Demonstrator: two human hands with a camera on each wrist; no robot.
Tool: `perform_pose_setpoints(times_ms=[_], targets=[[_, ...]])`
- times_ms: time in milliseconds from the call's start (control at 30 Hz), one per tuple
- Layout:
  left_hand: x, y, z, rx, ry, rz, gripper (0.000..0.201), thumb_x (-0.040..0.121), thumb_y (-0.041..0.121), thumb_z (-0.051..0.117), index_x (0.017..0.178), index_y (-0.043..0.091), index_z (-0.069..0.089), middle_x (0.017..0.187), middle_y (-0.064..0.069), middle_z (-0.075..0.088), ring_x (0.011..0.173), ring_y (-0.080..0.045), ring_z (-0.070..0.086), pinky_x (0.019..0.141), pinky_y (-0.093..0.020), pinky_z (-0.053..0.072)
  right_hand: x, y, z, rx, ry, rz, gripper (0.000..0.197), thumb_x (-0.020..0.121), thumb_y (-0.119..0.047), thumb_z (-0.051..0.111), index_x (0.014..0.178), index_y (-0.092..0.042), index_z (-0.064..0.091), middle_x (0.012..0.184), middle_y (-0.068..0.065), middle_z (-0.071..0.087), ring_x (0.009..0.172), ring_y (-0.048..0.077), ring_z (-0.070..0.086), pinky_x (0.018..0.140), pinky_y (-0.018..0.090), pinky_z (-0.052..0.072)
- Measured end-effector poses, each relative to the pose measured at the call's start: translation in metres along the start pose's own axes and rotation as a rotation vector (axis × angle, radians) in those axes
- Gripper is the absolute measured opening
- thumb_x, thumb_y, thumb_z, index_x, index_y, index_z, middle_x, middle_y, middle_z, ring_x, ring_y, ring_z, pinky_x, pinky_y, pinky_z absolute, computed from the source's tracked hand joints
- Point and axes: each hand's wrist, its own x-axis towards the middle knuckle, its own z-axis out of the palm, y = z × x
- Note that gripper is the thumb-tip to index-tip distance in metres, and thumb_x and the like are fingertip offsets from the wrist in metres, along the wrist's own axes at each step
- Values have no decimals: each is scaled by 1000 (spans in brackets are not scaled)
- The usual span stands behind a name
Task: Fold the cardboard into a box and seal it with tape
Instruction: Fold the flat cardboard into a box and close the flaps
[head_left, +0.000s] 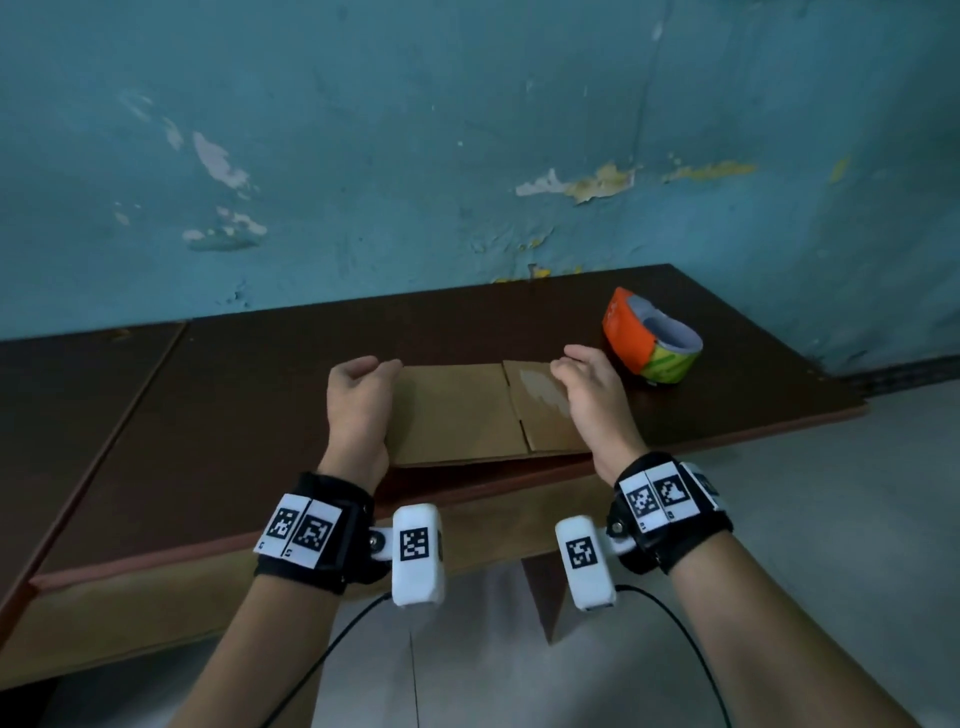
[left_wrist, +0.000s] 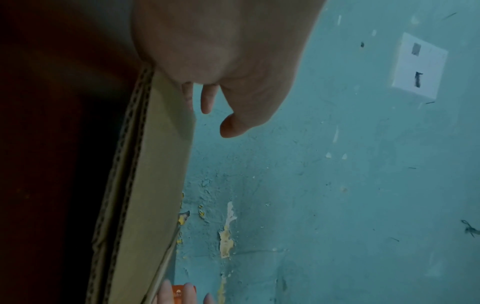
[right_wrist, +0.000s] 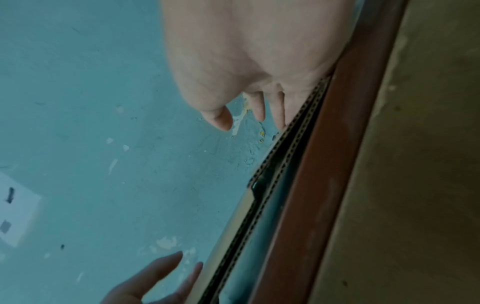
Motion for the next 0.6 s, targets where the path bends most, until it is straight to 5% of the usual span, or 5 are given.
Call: perform_pose_setpoints(times_ms=[133, 233, 300, 467, 600], targets=[[0, 2, 6, -46, -90, -68, 33, 100, 31, 67, 125, 21, 48, 108, 4, 52, 91, -8, 50, 68, -28, 41, 6, -5, 10, 31, 29, 0, 44, 100, -29, 57, 142, -19, 52, 134, -5, 55, 117, 8, 52, 94, 25, 39], [1, 5, 8, -82, -147, -118, 50, 96, 34, 71, 137, 12, 53, 103, 6, 60, 89, -11, 60, 61, -28, 48, 9, -8, 15, 63, 46, -25, 44, 100, -31, 58, 142, -20, 53, 138, -5, 55, 121, 8, 52, 99, 26, 40], [2, 9, 7, -92, -177, -64, 38, 97, 35, 70, 129, 15, 65, 102, -1, 71, 80, -12, 70, 52, -24, 54, 9, -10, 18, 89, 58, -50, 45, 100, -30, 58, 143, -20, 52, 140, -4, 55, 126, 9, 52, 104, 27, 41], [1, 14, 0, -26, -179, 288, 23, 101, 34, 65, 111, 14, 69, 97, 3, 75, 78, -4, 71, 58, -18, 55, 3, -18, 18, 242, 76, -196, 49, 98, -28, 56, 145, -18, 48, 145, 3, 55, 132, 10, 53, 112, 31, 42], [-7, 11, -1, 37, -169, 477, 26, 100, 36, 66, 119, 19, 62, 111, 3, 70, 89, 1, 68, 68, -16, 55, -2, -20, 19, 266, 26, -263, 56, 90, -38, 53, 145, -25, 48, 146, 1, 55, 134, 10, 52, 116, 39, 40]])
